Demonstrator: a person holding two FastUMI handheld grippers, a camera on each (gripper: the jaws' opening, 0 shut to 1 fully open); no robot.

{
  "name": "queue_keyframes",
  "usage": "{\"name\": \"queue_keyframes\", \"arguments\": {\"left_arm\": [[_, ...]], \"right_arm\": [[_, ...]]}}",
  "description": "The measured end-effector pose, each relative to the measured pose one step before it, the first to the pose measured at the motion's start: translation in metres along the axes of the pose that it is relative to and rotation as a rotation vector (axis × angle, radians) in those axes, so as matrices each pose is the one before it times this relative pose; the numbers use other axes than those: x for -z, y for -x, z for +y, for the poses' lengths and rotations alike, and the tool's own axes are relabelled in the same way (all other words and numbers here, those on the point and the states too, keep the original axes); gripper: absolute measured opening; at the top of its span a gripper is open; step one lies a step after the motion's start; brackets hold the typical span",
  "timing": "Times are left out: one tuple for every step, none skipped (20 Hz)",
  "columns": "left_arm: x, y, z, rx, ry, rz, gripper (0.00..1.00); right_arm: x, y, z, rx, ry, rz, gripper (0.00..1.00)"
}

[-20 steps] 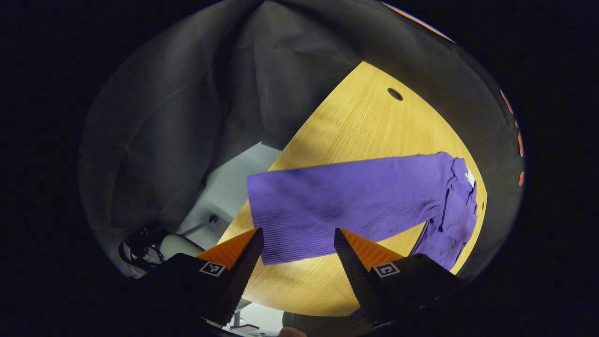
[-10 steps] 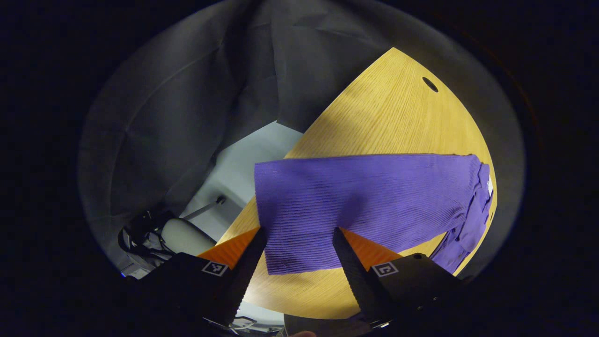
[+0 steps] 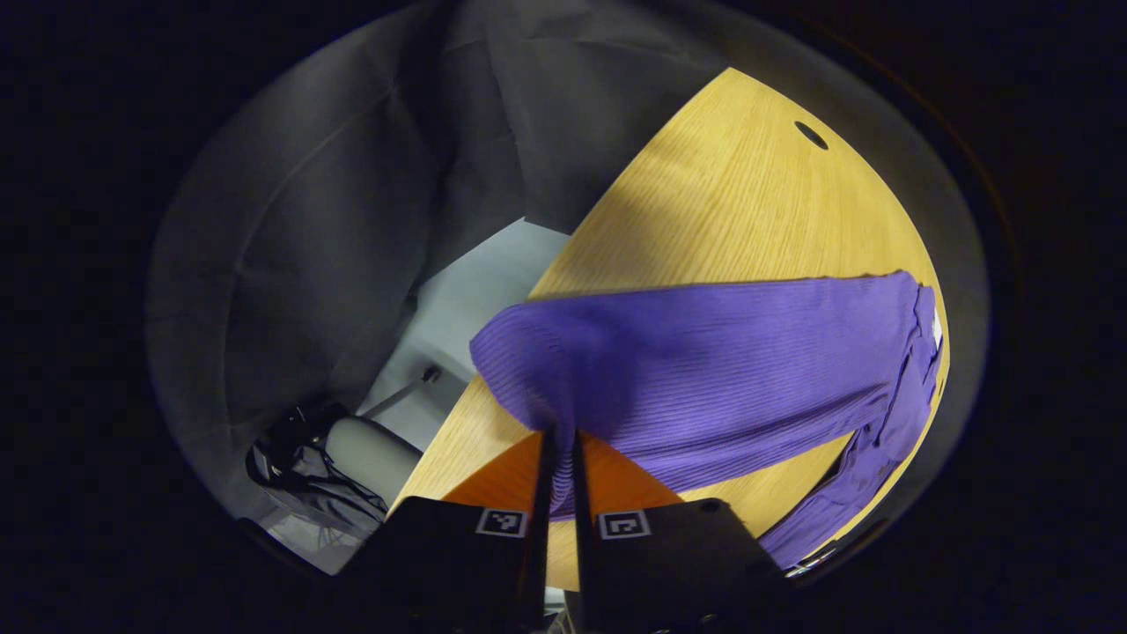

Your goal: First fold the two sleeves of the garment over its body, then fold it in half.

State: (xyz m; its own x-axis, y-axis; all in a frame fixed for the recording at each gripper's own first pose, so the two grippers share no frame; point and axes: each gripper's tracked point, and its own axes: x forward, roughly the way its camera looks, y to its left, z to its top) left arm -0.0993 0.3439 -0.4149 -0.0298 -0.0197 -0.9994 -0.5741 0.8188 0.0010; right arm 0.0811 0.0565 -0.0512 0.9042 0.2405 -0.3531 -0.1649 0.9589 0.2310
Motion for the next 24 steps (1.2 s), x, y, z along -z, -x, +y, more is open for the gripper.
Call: {"name": "queue_keyframes", "arguments": {"left_arm": [[0.00020, 0.00312, -0.00640, 0.00478, 0.00247, 0.00114, 0.08], [-0.00259, 0.00380, -0.00575, 0.00248, 0.00157, -0.01290, 0.08], [-0.00095, 0.00485, -0.00478, 0.00505, -0.00906, -0.01197, 0.08], [-0.00492, 0.00724, -0.00673, 0.00691, -0.02111, -0.02614, 0.08], [-0.00218, 0.00743, -0.00695, 0.00012, -0.02831, -0.01835, 0.08], [-0.00360, 0.00856, -0.00973, 0.00282, -0.02769, -0.02031, 0.08], [-0.00385, 0.01032, -0.01235, 0.00884, -0.03042, -0.01741, 0.08], [-0.00421, 0.00882, -0.01231, 0.00828, -0.02698, -0.01837, 0.08], [-0.00436, 0.00780, -0.01605, 0.01660, -0.03159, -0.01780, 0.08], [-0.00375, 0.00693, -0.01580, 0.01342, -0.02398, -0.01041, 0.08], [-0.00278, 0.00505, -0.01840, 0.01858, -0.02018, -0.00894, 0.08], [-0.00417, 0.00490, -0.01961, 0.02214, -0.02431, -0.01242, 0.08], [-0.00483, 0.00526, -0.01942, 0.01826, -0.02426, -0.00959, 0.08], [-0.00520, 0.00542, -0.01740, 0.01606, -0.02648, -0.01335, 0.08], [-0.00509, 0.00504, -0.01705, 0.01356, -0.02770, -0.00783, 0.09], [-0.00557, 0.00316, -0.01750, 0.00926, -0.02748, -0.00697, 0.08], [-0.00356, 0.00180, -0.01622, 0.01244, -0.02460, -0.00441, 0.08], [-0.00496, 0.00227, -0.01799, 0.01882, -0.02556, 0.00031, 0.08], [-0.00385, 0.00168, -0.01882, 0.01696, -0.02612, 0.00063, 0.08], [-0.00509, -0.00077, -0.01717, 0.00920, -0.03015, -0.00040, 0.08], [-0.00420, -0.00109, -0.01884, 0.00908, -0.02960, -0.00015, 0.08], [-0.00440, 0.00017, -0.01778, 0.01336, -0.02862, 0.00115, 0.08], [-0.00589, -0.00048, -0.02026, 0.01447, -0.02796, 0.00033, 0.08], [-0.00477, 0.00067, -0.01843, 0.01673, -0.03440, 0.00178, 0.08]], "right_arm": [[-0.00024, 0.00087, -0.00197, -0.00333, 0.00205, -0.00064, 0.95], [0.00062, 0.00084, -0.00369, 0.00349, 0.00266, -0.00103, 0.95], [-0.00067, 0.00121, -0.00302, 0.00013, 0.00183, -0.00263, 0.95], [0.00048, 0.00199, -0.00246, -0.00274, 0.00083, -0.00094, 0.95], [-0.00074, 0.00104, -0.00313, -0.00133, -0.00154, -0.00461, 0.95], [-0.00028, 0.00178, -0.00125, -0.00563, -0.00135, -0.00280, 0.95], [-0.00097, 0.00143, -0.00277, -0.00093, -0.00310, -0.00456, 0.95], [-0.00037, 0.00068, -0.00119, -0.01029, -0.00799, -0.00274, 0.95], [-0.00039, 0.00144, 0.00019, -0.01249, -0.01260, 0.00231, 0.95], [-0.00330, 0.00246, 0.00060, -0.01477, -0.00881, -0.00839, 0.95], [-0.00400, 0.00145, -0.00091, -0.00829, 0.00070, -0.01471, 0.95], [-0.00400, 0.00123, -0.00362, -0.00196, 0.00620, -0.01189, 0.95], [-0.00132, 0.00153, -0.00315, -0.00241, 0.00903, -0.00560, 0.95], [-0.00028, 0.00120, -0.00487, 0.00189, 0.00512, -0.00448, 0.95], [-0.00180, 0.00223, -0.00250, -0.00520, 0.00011, -0.00563, 0.95], [0.00037, 0.00168, -0.00363, -0.00392, -0.00232, -0.00174, 0.95], [-0.00010, 0.00245, -0.00179, -0.01026, -0.00323, -0.00326, 0.95], [0.00238, 0.00041, -0.00348, -0.00346, -0.00224, 0.00082, 0.95], [0.00088, 0.00146, -0.00584, 0.00322, -0.00122, -0.00193, 0.95], [0.00072, 0.00170, -0.00499, 0.00061, -0.00248, -0.00189, 0.95], [0.00106, 0.00143, -0.00520, 0.00237, -0.00712, -0.00019, 0.95], [0.00099, 0.00094, -0.00295, -0.00591, -0.00859, -0.00191, 0.95], [0.00062, 0.00245, -0.00569, 0.00535, -0.00859, -0.00080, 0.95], [0.00070, 0.00118, -0.00626, 0.00136, -0.00726, 0.00070, 0.95]]}}
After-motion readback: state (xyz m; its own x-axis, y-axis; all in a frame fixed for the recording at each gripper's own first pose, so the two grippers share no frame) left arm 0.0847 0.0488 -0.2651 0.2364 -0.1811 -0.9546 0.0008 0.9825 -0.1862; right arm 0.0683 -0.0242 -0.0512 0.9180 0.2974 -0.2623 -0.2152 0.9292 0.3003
